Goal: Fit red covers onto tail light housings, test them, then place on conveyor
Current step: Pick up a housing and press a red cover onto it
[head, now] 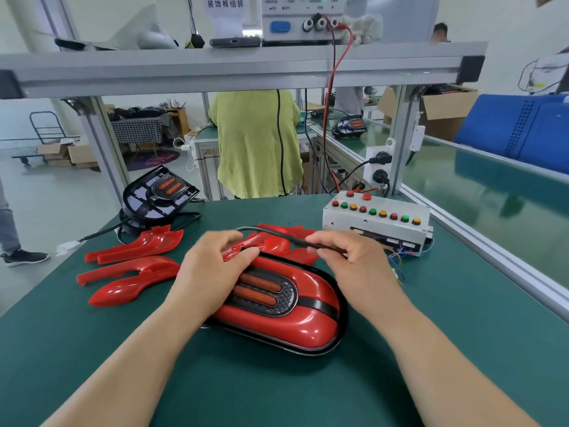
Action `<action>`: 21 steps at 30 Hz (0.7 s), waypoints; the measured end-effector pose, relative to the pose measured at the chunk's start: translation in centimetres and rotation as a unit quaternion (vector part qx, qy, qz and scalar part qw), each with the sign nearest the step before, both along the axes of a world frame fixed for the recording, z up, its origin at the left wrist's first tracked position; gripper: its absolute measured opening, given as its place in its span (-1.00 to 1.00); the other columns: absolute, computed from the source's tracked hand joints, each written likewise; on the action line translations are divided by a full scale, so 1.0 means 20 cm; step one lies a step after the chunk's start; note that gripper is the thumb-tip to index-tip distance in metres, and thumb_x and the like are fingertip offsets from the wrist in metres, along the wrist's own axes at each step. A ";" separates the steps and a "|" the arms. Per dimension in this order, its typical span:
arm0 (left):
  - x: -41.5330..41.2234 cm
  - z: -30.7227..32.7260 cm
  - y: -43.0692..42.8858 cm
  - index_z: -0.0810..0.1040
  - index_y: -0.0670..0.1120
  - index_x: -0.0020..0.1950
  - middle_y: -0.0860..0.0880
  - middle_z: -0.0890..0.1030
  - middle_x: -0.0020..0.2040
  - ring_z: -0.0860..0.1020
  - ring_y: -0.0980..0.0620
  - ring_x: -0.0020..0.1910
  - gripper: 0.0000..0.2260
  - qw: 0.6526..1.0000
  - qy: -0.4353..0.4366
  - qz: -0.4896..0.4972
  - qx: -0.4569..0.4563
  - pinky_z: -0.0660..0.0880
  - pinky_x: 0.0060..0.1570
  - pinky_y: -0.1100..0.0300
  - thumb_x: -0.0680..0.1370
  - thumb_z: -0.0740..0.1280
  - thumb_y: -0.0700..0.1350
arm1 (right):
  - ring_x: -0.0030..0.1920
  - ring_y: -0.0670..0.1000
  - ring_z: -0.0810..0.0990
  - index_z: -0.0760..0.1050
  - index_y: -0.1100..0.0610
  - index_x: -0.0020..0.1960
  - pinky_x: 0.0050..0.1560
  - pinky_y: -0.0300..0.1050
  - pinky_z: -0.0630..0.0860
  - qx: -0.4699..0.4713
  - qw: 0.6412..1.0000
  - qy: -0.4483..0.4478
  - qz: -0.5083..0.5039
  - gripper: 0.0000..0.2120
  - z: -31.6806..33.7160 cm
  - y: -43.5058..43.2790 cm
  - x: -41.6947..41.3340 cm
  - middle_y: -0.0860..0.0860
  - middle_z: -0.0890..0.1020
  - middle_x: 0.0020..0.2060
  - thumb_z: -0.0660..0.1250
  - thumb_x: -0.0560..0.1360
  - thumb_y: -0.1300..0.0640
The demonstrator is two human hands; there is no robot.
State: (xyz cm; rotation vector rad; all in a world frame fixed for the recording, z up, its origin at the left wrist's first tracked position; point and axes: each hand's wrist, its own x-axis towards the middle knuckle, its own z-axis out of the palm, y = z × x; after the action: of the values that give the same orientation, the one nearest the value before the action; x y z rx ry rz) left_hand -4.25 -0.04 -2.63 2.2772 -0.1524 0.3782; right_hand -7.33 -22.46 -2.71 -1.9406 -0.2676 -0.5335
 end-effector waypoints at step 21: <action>0.01 0.32 -0.47 0.61 -0.03 -0.09 0.09 0.63 -0.12 0.58 0.10 -0.04 -0.64 0.951 0.104 -0.258 0.131 0.46 0.02 0.22 0.61 0.20 0.20 | 0.08 0.17 0.68 0.74 0.07 -0.03 0.02 0.08 0.61 -0.291 0.932 -0.201 0.079 -0.67 -0.04 0.10 0.05 0.09 0.73 0.01 0.36 0.41 0.43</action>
State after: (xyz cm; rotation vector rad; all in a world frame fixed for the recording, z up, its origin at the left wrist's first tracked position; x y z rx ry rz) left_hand -3.96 -9.50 3.74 2.4042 -0.7072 -0.1671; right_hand -6.41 -20.40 -3.45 -2.3316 -0.9246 -0.8072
